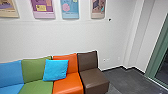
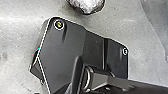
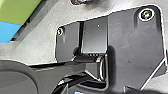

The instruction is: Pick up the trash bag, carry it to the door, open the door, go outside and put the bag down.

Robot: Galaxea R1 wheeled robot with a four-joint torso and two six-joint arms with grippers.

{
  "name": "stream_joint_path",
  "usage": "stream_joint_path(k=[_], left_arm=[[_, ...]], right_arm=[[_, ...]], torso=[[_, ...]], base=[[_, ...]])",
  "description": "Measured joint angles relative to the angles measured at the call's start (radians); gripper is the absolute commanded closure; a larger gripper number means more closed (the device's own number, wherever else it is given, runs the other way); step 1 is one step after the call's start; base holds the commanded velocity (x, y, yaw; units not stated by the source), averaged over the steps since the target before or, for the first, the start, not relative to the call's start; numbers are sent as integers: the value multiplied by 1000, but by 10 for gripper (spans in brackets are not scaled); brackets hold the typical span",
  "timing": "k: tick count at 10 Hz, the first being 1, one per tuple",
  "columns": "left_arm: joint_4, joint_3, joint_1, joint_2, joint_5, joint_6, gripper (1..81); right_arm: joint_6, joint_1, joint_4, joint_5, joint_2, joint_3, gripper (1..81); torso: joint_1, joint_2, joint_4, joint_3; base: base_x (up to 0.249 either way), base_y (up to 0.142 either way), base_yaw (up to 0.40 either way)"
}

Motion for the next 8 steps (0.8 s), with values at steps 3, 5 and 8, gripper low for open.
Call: stream_joint_path(k=[3, 5, 8], left_arm=[[-120, 64, -104, -120, 48, -3, 10], [-175, 90, -175, -121, 111, -3, 10], [-247, 83, -264, -141, 183, -3, 10]], right_arm=[[24, 31, 36, 4, -104, 99, 10], [25, 45, 61, 8, -162, 157, 10], [31, 61, 101, 19, -243, 267, 10]], torso=[[71, -111, 0, -105], [109, -168, 0, -148], [173, -269, 0, -164]], base=[[0, 0, 0], [0, 0, 0], [0, 0, 0]])
